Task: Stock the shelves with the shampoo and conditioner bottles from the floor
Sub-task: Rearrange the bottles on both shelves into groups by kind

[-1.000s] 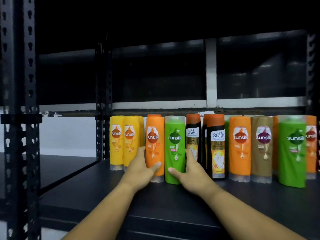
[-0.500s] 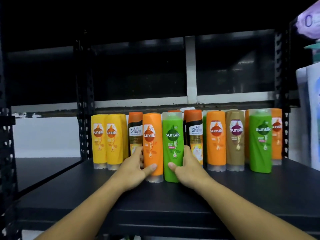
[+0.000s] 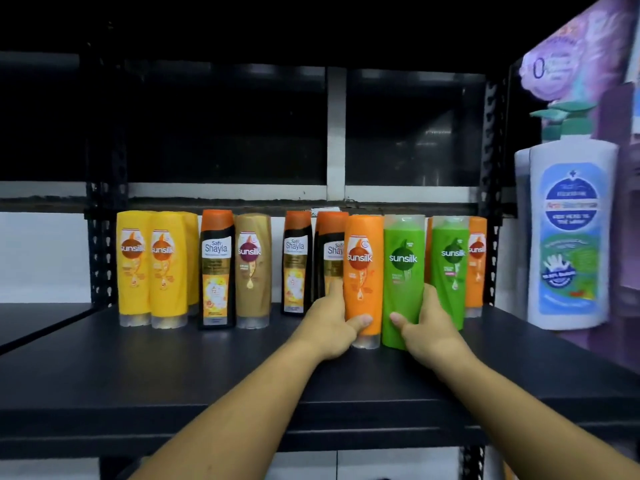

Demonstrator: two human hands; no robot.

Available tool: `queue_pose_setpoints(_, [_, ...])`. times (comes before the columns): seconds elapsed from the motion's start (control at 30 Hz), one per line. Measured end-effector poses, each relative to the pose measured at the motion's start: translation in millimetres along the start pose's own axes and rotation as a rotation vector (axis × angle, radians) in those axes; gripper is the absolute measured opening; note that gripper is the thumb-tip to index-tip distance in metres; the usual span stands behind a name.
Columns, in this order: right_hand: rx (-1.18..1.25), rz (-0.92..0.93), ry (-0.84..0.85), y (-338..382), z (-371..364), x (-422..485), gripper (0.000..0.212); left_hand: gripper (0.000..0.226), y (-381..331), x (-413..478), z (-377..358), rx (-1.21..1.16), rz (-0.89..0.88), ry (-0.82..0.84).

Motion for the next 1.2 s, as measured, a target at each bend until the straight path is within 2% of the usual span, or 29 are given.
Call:
queue_pose_setpoints(0.13, [0.038,-0.014,-0.080,-6,2,4,0.051,0.061,2,-1,-11,-0.004,-0.020,-0.006])
queue_pose_setpoints(0.27, [-0.095,0.038,-0.210,-3,1,3,0.083,0.062,10,-8,-10,0.022,-0.005,0.079])
queue_pose_setpoints(0.33, [-0.105,0.086,-0.280,-3,3,1,0.089,0.064,9,-9,-10,0.022,0.004,0.080])
queue_pose_setpoints(0.43, [-0.086,0.203,-0.358,-3,6,-4,0.080,0.064,5,-8,-9,0.029,0.006,0.072])
queue_pose_setpoints(0.57, [-0.147,0.333,-0.365,0,6,-11,0.051,0.064,5,-10,-9,0.064,0.011,0.071])
queue_pose_setpoints(0.67, [-0.188,0.384,-0.281,3,5,-15,0.031,0.065,3,-13,-8,0.131,0.011,0.080])
queue_pose_setpoints(0.8, [-0.235,0.484,-0.010,6,-1,-21,0.012,0.057,5,-20,1,0.287,-0.003,0.149])
queue_pose_setpoints(0.93, [-0.386,0.477,0.307,8,-6,-26,0.012,0.046,4,-36,21,0.377,0.081,0.346])
queue_pose_setpoints(1.03, [-0.481,0.448,0.416,9,-8,-24,0.022,0.055,6,-53,42,0.391,0.089,0.423])
queue_pose_setpoints(1.2, [-0.652,0.511,0.519,14,-11,-29,0.036,0.068,40,-85,93,0.359,0.184,0.452])
Point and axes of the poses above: each hand's wrist, its own x-axis towards the middle knuckle, its own z-axis out of the back of the hand, y = z × x, the point moved 1 cm from there along x, towards the middle knuckle, and after that the axes turned 10 degrees about -z, right-handed, at the moved point
